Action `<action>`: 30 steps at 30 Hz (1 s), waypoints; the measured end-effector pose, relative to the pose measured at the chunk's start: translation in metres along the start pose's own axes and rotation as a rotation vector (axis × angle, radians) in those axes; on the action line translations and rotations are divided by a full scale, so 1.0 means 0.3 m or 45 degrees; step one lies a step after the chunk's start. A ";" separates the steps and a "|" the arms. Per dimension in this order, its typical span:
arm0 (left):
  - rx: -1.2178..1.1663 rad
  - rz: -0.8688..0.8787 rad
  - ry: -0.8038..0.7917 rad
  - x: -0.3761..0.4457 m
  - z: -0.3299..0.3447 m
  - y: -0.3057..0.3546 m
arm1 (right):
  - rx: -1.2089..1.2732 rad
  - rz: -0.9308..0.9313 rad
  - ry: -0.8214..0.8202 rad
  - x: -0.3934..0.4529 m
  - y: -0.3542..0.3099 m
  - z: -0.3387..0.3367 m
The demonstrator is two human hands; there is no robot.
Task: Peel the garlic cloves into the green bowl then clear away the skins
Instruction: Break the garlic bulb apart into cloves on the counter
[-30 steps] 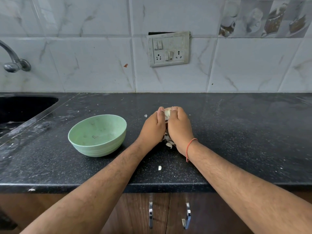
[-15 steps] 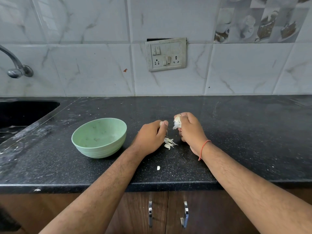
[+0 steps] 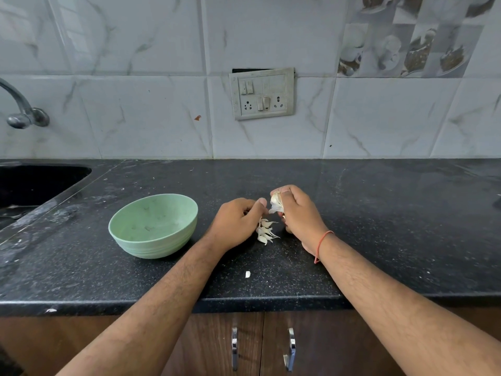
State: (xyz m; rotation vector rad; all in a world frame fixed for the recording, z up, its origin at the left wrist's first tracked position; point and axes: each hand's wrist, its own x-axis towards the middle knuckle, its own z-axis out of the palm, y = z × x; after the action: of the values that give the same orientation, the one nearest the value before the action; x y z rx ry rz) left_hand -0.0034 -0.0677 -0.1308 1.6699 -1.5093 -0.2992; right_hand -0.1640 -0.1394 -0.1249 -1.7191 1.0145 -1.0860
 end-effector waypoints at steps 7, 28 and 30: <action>-0.176 -0.032 0.080 0.013 -0.001 -0.001 | 0.145 0.014 -0.010 0.015 -0.006 0.003; -0.001 0.036 0.199 0.022 0.004 -0.001 | 0.251 0.036 -0.095 0.027 -0.024 0.003; 0.012 0.039 0.190 0.021 0.003 0.002 | 0.252 0.045 -0.088 0.028 -0.024 0.003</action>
State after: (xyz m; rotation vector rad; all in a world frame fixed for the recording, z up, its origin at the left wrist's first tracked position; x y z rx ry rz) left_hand -0.0030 -0.0736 -0.1287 1.6379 -1.4256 -0.1476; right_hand -0.1593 -0.1446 -0.1162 -1.5630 0.8613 -1.0606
